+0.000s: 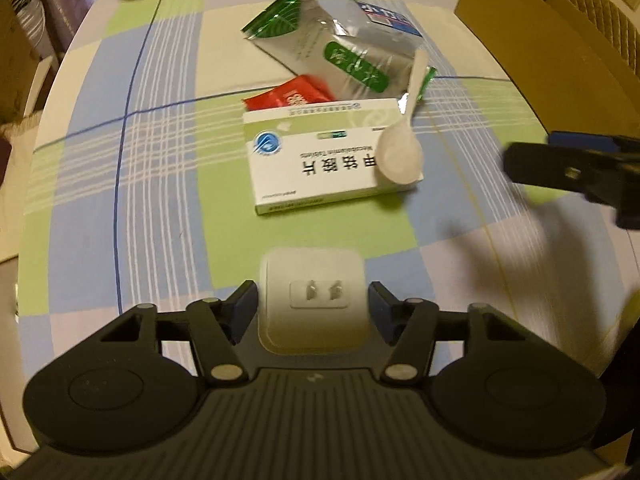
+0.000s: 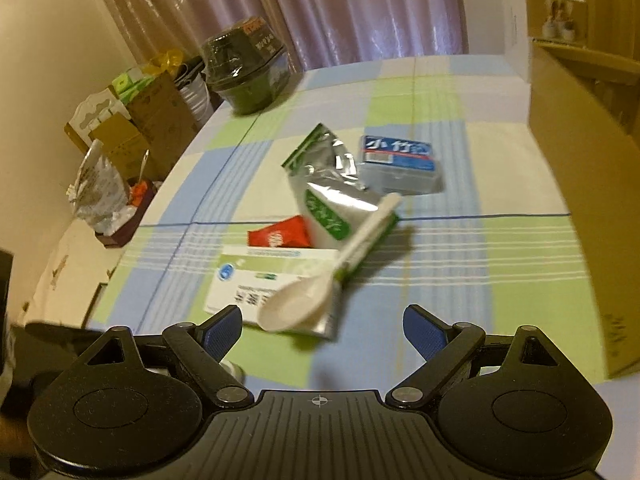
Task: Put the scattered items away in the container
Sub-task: 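Grasp the white plug adapter with the left tool while the right tool grasps the white plastic spoon, then carry the plug adapter in the left tool while the right tool carries the spoon to the cardboard box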
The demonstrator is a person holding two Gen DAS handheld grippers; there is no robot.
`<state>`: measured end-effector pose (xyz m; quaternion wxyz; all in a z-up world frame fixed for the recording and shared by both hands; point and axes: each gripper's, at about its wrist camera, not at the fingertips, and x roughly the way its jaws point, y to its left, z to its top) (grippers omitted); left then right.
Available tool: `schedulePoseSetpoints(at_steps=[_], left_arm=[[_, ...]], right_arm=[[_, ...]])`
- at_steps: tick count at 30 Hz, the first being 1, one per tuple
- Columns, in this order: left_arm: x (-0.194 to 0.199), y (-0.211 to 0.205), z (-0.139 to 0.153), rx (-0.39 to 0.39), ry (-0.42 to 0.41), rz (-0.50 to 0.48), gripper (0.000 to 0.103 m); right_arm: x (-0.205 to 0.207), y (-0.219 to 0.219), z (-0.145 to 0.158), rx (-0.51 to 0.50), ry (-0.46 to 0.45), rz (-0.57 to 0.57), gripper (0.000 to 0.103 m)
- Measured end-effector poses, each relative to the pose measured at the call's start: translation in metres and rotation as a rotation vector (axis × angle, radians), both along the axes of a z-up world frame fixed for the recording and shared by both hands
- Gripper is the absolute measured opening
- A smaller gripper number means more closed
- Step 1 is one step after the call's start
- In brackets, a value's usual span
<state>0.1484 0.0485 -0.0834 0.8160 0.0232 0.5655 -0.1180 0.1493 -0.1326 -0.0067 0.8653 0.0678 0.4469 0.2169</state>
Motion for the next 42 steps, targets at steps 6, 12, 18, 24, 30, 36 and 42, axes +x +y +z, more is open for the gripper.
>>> schedulePoseSetpoints(at_steps=[6,12,18,24,30,36,42], left_arm=[[-0.001,0.011,0.001,-0.024,-0.014,0.006,0.060],[-0.002,0.013,-0.002,-0.032,-0.029,-0.008,0.064],[-0.001,0.013,-0.002,-0.033,-0.035,-0.012,0.064],[-0.001,0.013,-0.004,-0.045,-0.042,0.000,0.065],[-0.002,0.012,-0.003,-0.043,-0.040,-0.002,0.065],[-0.004,0.006,-0.007,-0.044,-0.032,-0.016,0.065],[-0.006,0.002,-0.010,-0.043,-0.031,-0.026,0.065]], right_arm=[[0.019,0.024,-0.015,0.031,0.035,-0.039,0.093],[0.038,0.035,-0.031,0.006,0.070,-0.061,0.081],[0.040,0.030,-0.042,-0.030,0.096,-0.024,0.048],[0.033,0.006,-0.043,-0.071,0.091,0.013,0.029],[0.027,-0.032,-0.041,-0.115,0.091,0.013,0.029],[0.022,-0.054,-0.046,-0.169,0.078,0.032,0.029],[0.022,-0.060,-0.052,-0.166,0.065,0.023,0.029]])
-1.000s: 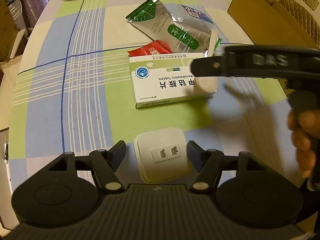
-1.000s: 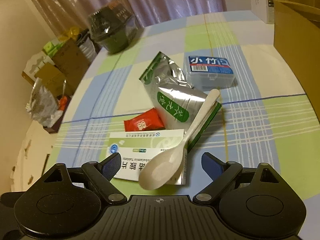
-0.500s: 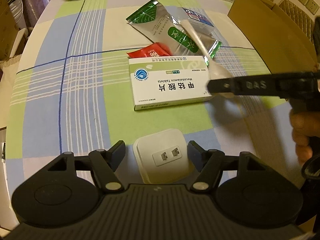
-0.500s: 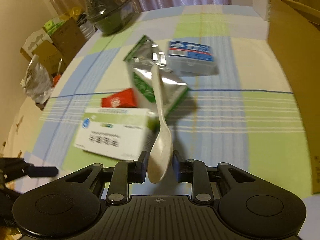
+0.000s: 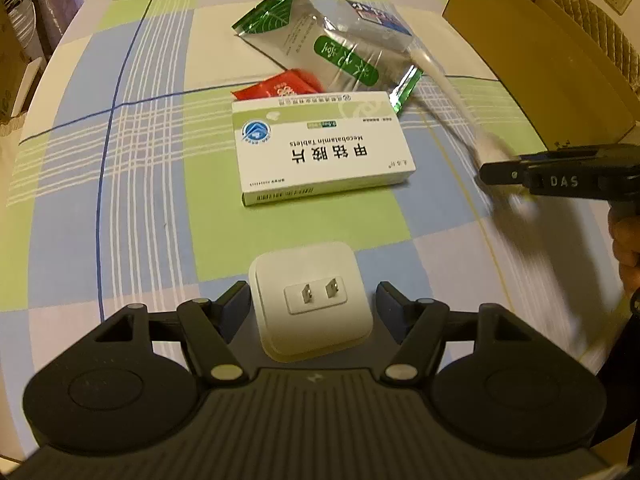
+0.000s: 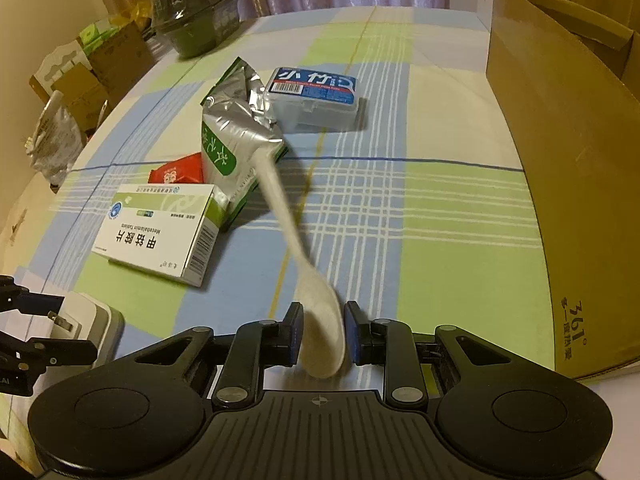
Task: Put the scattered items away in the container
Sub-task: 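Carry the plug adapter in the left tool while the right tool carries the spoon to the cardboard box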
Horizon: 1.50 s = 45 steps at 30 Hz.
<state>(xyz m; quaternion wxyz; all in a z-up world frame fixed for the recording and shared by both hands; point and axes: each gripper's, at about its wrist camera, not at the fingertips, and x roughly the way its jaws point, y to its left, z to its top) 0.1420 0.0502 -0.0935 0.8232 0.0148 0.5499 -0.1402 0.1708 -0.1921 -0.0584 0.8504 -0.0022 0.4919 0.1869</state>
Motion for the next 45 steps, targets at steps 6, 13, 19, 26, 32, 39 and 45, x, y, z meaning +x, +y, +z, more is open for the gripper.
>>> schedulePoseSetpoints(at_steps=[6,13,19,26,32,39,45], left_arm=[[0.003,0.002,-0.001,0.002,0.008,0.005,0.065],[0.002,0.001,-0.003,-0.002,0.014,0.002,0.065],[0.004,0.002,-0.001,-0.004,0.015,0.009,0.065],[0.004,0.003,-0.002,-0.018,0.021,0.010,0.065],[0.002,0.003,0.000,-0.023,0.017,0.008,0.065],[0.002,0.002,0.000,-0.019,0.018,0.005,0.065],[0.004,0.002,-0.003,-0.003,0.024,0.016,0.063]], right_arm=[[0.003,0.005,-0.003,-0.014,-0.017,0.028,0.030],[-0.005,0.019,-0.004,-0.067,-0.076,0.136,0.084],[-0.010,0.025,-0.011,-0.163,-0.127,0.231,0.082],[-0.011,0.022,-0.012,-0.181,-0.137,0.269,0.038],[-0.018,0.014,-0.007,-0.131,-0.097,0.224,0.037],[-0.029,0.003,0.003,-0.060,-0.084,0.145,0.037],[-0.029,-0.001,0.005,-0.047,-0.081,0.115,0.037]])
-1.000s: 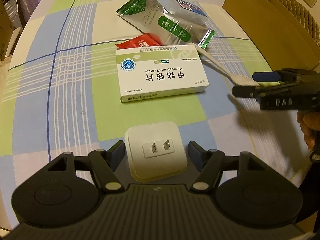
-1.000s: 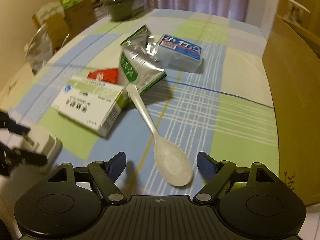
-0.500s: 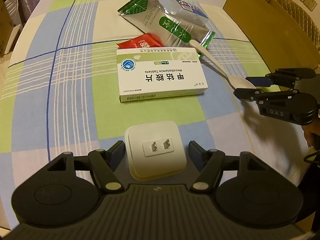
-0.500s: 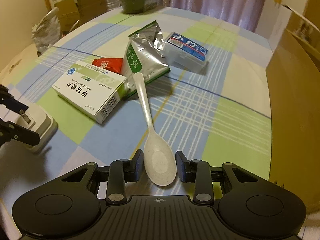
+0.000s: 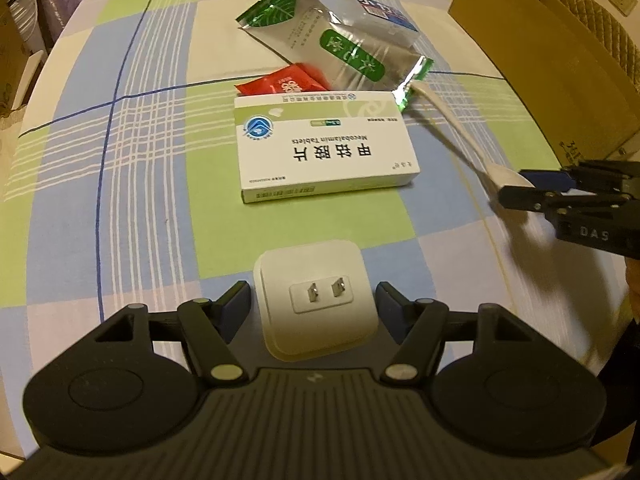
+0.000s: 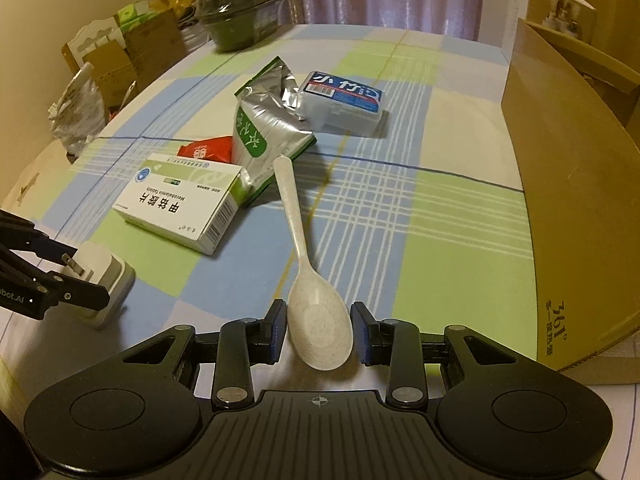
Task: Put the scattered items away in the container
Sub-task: 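Carry the plug adapter in the left tool while the right tool carries the spoon to the cardboard box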
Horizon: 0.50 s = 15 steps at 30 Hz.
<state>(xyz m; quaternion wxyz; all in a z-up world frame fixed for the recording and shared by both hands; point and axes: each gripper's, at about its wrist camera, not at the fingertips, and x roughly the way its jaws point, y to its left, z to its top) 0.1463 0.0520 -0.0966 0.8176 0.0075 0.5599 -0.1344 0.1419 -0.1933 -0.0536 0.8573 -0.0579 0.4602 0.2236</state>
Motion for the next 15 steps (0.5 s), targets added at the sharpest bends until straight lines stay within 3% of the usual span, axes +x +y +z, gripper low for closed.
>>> schedulePoseSetpoints(at_steps=[7,15], left_arm=[[0.001,-0.002,0.000,0.005,0.002,0.000,0.058],[-0.007,-0.003,0.020,0.005,-0.027,-0.005,0.058]], right_arm=[[-0.003,-0.004,0.005,0.025,-0.007,-0.015,0.037],[-0.017,-0.012,0.021,0.057,-0.029,-0.044,0.037]])
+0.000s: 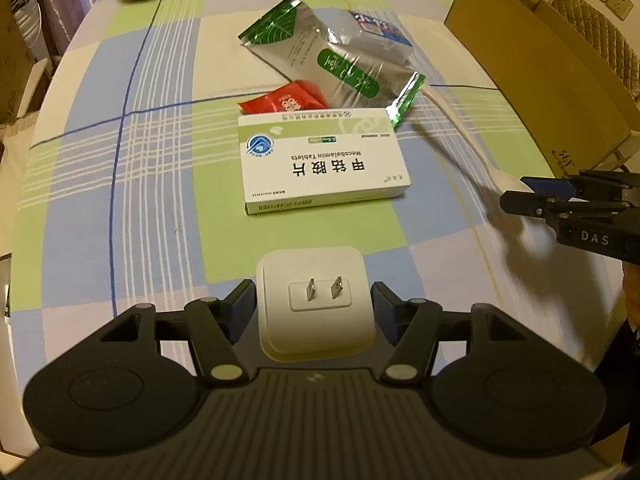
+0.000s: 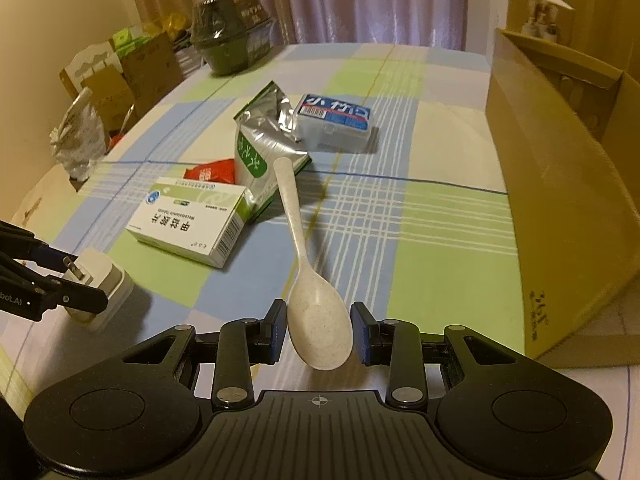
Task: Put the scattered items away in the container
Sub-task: 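Carry the plug adapter in the left tool while the right tool carries the spoon to the cardboard box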
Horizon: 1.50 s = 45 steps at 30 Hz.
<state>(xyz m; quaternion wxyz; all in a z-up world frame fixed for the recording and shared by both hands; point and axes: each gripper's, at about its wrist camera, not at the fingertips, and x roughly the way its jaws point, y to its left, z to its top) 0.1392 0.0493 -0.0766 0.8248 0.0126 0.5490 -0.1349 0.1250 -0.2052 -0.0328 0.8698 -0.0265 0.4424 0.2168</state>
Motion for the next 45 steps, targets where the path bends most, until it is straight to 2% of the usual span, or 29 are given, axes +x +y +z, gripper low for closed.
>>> schedulePoseSetpoints(at_steps=[8,18,35,45], left_arm=[[-0.008,-0.012,0.026,-0.023,-0.040,-0.005,0.058],[-0.012,-0.052,0.061,-0.061,-0.094,-0.055,0.058],[-0.006,-0.130,0.112,-0.080,-0.186,-0.166,0.058],[0.003,-0.187,0.136,-0.157,-0.214,-0.213,0.058]], right_arm=[[-0.021,-0.019,0.025,0.031,-0.040,-0.052,0.037],[-0.038,-0.047,0.066,0.071,-0.119,-0.124,0.037],[-0.034,-0.120,0.128,0.124,-0.238,-0.272,0.037],[-0.026,-0.173,0.145,0.115,-0.271,-0.374,0.037]])
